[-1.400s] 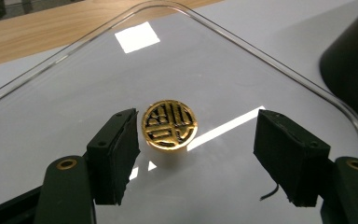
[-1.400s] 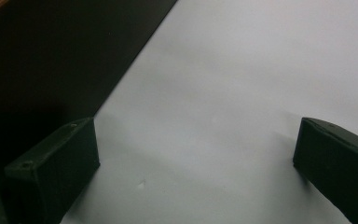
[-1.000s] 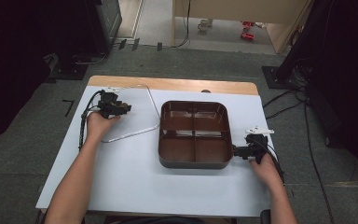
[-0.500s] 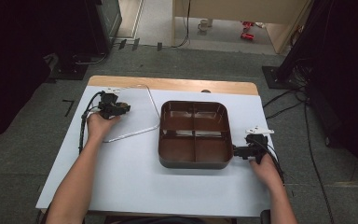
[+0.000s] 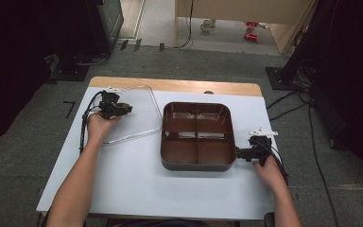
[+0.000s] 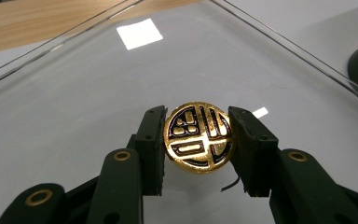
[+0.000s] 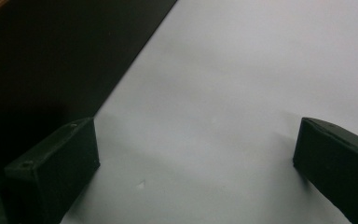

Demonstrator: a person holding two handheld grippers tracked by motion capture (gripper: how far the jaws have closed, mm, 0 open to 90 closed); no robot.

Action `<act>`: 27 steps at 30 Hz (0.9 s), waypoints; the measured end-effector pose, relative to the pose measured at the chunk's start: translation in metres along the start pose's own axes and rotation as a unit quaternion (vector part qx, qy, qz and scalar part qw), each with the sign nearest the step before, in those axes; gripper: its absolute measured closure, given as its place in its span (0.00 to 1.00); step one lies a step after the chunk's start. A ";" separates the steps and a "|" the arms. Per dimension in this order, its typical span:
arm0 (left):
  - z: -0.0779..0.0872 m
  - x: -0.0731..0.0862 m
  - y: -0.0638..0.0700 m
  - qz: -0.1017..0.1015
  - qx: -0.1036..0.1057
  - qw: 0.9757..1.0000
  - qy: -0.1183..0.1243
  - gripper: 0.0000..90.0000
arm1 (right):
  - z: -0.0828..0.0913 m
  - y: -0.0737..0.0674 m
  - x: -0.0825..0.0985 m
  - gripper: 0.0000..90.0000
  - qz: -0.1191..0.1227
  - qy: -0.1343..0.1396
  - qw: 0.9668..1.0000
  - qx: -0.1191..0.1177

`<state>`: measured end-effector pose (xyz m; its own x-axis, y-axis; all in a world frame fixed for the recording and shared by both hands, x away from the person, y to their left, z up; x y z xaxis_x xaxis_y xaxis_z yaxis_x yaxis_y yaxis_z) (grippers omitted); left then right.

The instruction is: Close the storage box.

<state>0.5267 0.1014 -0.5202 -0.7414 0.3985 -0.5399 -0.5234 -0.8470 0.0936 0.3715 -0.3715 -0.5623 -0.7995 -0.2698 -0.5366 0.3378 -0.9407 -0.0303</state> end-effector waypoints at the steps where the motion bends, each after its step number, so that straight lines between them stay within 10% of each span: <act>1: 0.002 0.000 0.000 0.001 0.000 1.000 0.000 0.66 | 0.000 0.000 0.000 0.00 0.000 0.000 1.000 0.000; 27: 0.076 -0.007 0.036 0.005 0.027 0.999 0.030 0.66 | 0.000 0.000 0.000 0.00 0.000 0.000 1.000 0.000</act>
<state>0.4810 0.0948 -0.4489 -0.7214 0.3673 -0.5871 -0.5393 -0.8298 0.1436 0.3718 -0.3716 -0.5624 -0.7993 -0.2703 -0.5367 0.3383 -0.9405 -0.0302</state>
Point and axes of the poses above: each handheld gripper's, and its own axes: z roughly backward along the jaws, x roughly out of its underside, y roughly to its right, the point moved 8 cm from there along -z, roughly forward along the jaws, and after that the axes turned 12 degrees about -y, right-handed, at the moved point
